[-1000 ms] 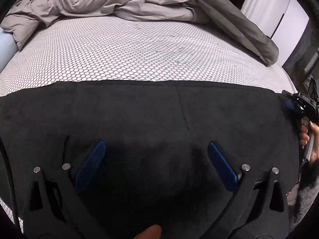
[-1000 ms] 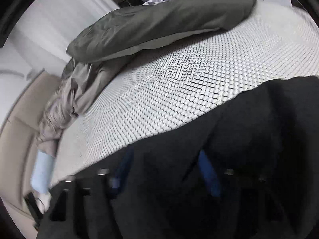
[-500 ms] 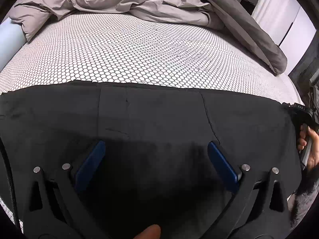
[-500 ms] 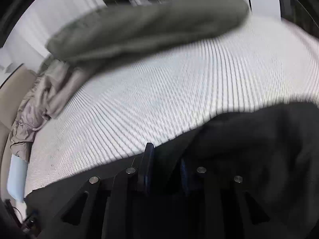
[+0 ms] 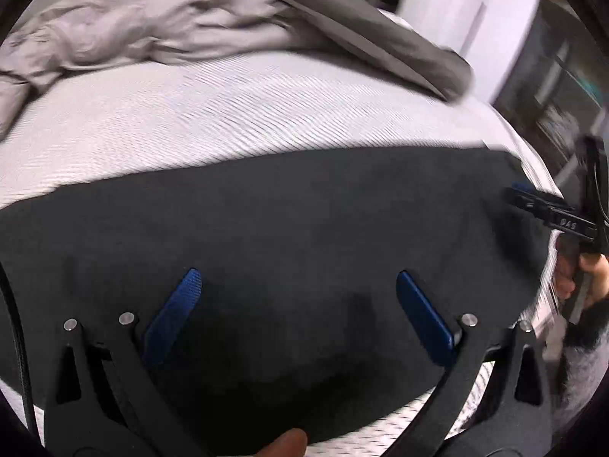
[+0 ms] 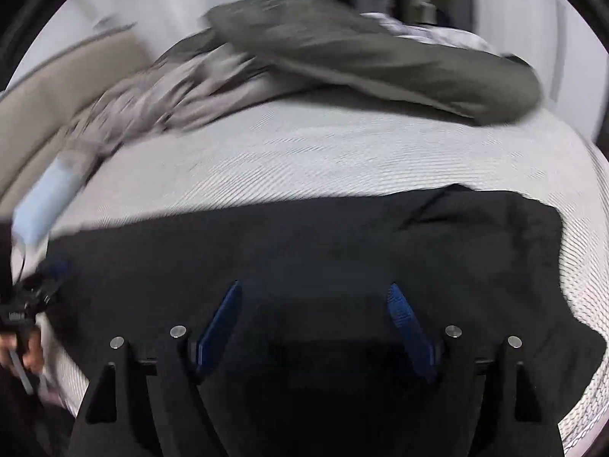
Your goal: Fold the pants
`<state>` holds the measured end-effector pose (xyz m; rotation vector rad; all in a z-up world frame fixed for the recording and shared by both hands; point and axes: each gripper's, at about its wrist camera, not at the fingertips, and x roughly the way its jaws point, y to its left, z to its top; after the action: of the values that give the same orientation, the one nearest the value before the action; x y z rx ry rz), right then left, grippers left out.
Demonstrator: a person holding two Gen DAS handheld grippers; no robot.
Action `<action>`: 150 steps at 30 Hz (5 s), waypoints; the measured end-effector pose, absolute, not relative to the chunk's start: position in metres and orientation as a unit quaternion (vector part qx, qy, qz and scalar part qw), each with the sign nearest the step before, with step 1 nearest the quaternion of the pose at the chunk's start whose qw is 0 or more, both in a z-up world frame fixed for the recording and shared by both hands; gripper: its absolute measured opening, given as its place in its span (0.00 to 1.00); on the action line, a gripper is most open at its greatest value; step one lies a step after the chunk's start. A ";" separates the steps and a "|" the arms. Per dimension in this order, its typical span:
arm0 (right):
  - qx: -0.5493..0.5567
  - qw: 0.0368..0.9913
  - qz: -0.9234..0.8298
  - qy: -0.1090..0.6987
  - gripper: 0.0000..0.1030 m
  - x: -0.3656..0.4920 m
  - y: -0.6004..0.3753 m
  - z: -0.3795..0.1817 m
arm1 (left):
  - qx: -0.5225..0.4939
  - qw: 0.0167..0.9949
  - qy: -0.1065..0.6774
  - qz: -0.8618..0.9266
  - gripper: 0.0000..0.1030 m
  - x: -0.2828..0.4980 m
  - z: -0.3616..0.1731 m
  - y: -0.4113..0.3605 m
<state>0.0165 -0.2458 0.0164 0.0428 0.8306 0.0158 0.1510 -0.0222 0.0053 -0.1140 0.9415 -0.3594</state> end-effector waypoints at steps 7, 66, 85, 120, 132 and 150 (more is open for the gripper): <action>-0.095 0.886 0.060 0.451 0.78 -0.015 -0.204 -0.045 | 0.013 0.857 0.486 -0.170 0.99 0.145 -0.027 -0.044; -0.118 0.874 0.024 0.471 0.88 -0.040 -0.222 -0.057 | 0.050 0.842 0.498 -0.200 1.00 0.156 -0.028 -0.042; -0.101 0.876 0.030 0.471 0.90 -0.011 -0.166 -0.065 | 0.052 0.833 0.516 -0.195 1.00 0.198 -0.034 -0.112; -0.109 0.866 -0.133 0.469 0.94 0.042 -0.283 -0.053 | -0.012 0.847 0.529 -0.061 0.99 0.251 -0.037 0.005; 0.011 0.898 -0.119 0.422 0.94 0.004 -0.285 -0.016 | -0.070 0.860 0.499 -0.077 0.99 0.240 0.000 -0.020; -0.006 0.860 -0.231 0.455 0.95 0.055 -0.317 -0.047 | -0.066 0.850 0.522 -0.003 0.99 0.283 -0.028 -0.023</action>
<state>0.0550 -0.3171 -0.0469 -0.0132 0.9545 -0.4845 0.2829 -0.0226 -0.0279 -0.1401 1.1001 -0.0058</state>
